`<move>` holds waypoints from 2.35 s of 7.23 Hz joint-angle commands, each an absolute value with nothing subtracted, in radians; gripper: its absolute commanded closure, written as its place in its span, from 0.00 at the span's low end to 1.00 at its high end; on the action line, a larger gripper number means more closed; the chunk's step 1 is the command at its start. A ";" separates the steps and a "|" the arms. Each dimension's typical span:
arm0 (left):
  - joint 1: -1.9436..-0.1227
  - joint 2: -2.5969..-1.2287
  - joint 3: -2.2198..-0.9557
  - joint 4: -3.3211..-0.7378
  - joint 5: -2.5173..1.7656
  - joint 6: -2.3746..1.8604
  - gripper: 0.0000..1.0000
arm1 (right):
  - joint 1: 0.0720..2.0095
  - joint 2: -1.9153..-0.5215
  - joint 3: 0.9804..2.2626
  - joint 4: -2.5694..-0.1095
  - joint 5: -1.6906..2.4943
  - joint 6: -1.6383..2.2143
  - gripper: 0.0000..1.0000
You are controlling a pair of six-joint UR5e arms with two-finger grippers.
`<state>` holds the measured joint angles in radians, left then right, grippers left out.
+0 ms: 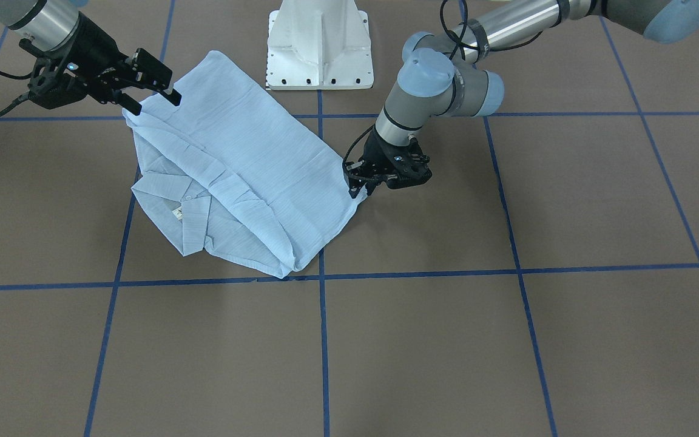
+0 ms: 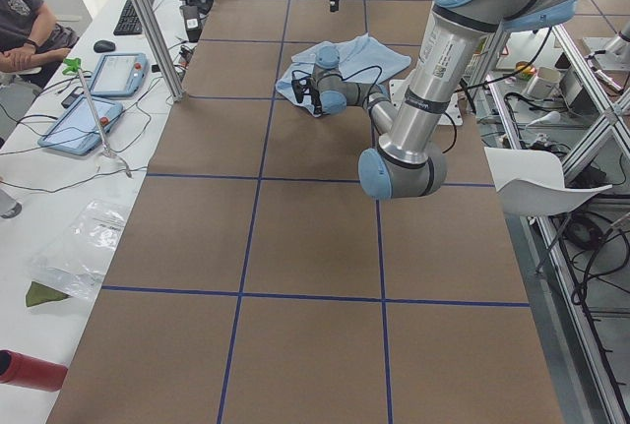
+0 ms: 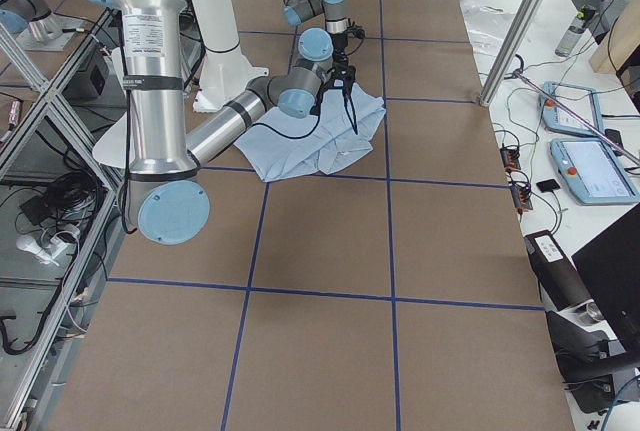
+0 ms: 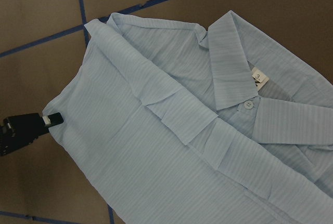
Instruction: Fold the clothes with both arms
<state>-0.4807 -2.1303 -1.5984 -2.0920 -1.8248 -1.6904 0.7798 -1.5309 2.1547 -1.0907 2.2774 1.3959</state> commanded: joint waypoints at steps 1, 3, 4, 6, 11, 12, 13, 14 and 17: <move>-0.486 -2.112 -1.640 -2.083 -1.827 -1.692 1.00 | 0.782 -1.536 2.163 -1.091 2.279 1.397 0.00; -0.520 -2.100 -1.625 -2.082 -1.822 -1.690 1.00 | 0.784 -1.537 2.161 -1.091 2.279 1.397 0.00; -0.546 -2.105 -1.582 -2.083 -1.822 -1.689 1.00 | 0.784 -1.537 2.161 -1.091 2.279 1.397 0.00; -0.624 -2.129 -1.499 -2.101 -1.824 -1.681 1.00 | 0.785 -1.534 2.161 -1.091 2.279 1.397 0.00; -0.761 -2.385 -1.117 -2.342 -1.821 -1.661 1.00 | 0.801 -1.532 2.157 -1.091 2.279 1.397 0.00; -0.776 -2.390 -1.091 -2.406 -1.810 -1.661 1.00 | 0.799 -1.531 2.157 -1.091 2.279 1.397 0.00; -0.776 -2.410 -1.012 -2.498 -1.781 -1.661 1.00 | 0.799 -1.526 2.158 -1.091 2.281 1.397 0.00; -0.776 -2.427 -0.976 -2.535 -1.776 -1.661 1.00 | 0.799 -1.526 2.157 -1.091 2.281 1.397 0.00; -0.776 -2.444 -0.939 -2.560 -1.764 -1.661 1.00 | 0.802 -1.526 2.158 -1.091 2.281 1.396 0.00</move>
<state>-0.7761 -2.4411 -0.9572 -2.5397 -1.7674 -1.6613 0.8002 -1.5254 2.1582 -1.0907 2.2810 1.3971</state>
